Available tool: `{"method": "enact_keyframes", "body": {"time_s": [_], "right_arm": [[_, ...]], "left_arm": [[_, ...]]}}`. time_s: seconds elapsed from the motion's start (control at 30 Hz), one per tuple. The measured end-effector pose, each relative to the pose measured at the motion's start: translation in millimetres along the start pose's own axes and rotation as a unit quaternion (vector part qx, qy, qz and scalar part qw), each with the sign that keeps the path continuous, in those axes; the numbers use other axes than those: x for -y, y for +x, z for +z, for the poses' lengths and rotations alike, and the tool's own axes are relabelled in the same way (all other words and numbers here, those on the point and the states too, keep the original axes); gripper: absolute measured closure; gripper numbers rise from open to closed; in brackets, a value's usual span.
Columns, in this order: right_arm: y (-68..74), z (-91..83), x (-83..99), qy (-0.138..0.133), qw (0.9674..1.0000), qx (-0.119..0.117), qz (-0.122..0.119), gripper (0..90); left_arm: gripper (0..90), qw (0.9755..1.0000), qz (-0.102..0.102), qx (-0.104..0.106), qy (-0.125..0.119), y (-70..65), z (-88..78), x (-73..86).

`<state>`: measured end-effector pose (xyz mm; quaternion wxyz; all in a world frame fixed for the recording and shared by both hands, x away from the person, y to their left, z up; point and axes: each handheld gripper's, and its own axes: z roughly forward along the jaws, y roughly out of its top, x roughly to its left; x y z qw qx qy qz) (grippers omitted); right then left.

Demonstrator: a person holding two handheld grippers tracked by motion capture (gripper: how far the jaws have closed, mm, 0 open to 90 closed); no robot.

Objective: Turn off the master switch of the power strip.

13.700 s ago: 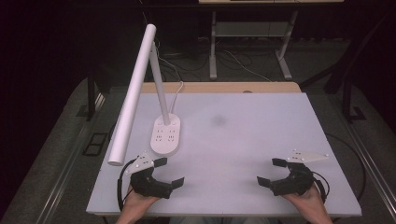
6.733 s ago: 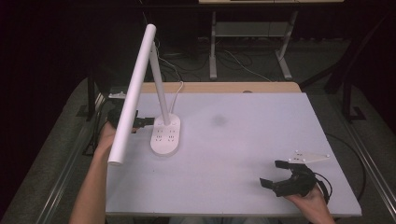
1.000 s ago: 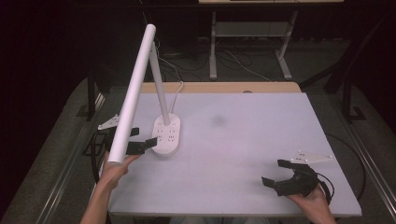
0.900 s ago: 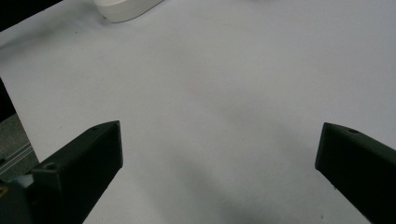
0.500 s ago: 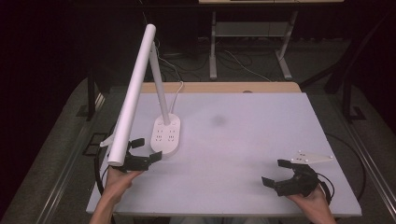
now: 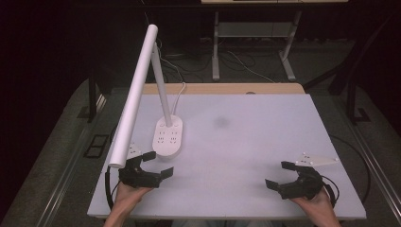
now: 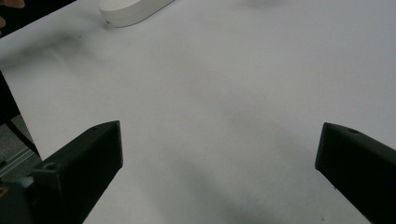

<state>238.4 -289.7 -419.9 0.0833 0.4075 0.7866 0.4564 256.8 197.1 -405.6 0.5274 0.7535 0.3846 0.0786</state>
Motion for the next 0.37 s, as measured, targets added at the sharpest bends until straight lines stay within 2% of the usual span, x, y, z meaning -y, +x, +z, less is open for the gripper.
{"method": "enact_keyframes", "body": {"time_s": [0.37], "right_arm": [[0.9,-1.5,0.0,-0.003,1.0000,-0.001,-0.001,0.3]], "left_arm": [[0.0,0.9996,0.008,0.002,0.028,-1.2,5.4,13.8]]}}
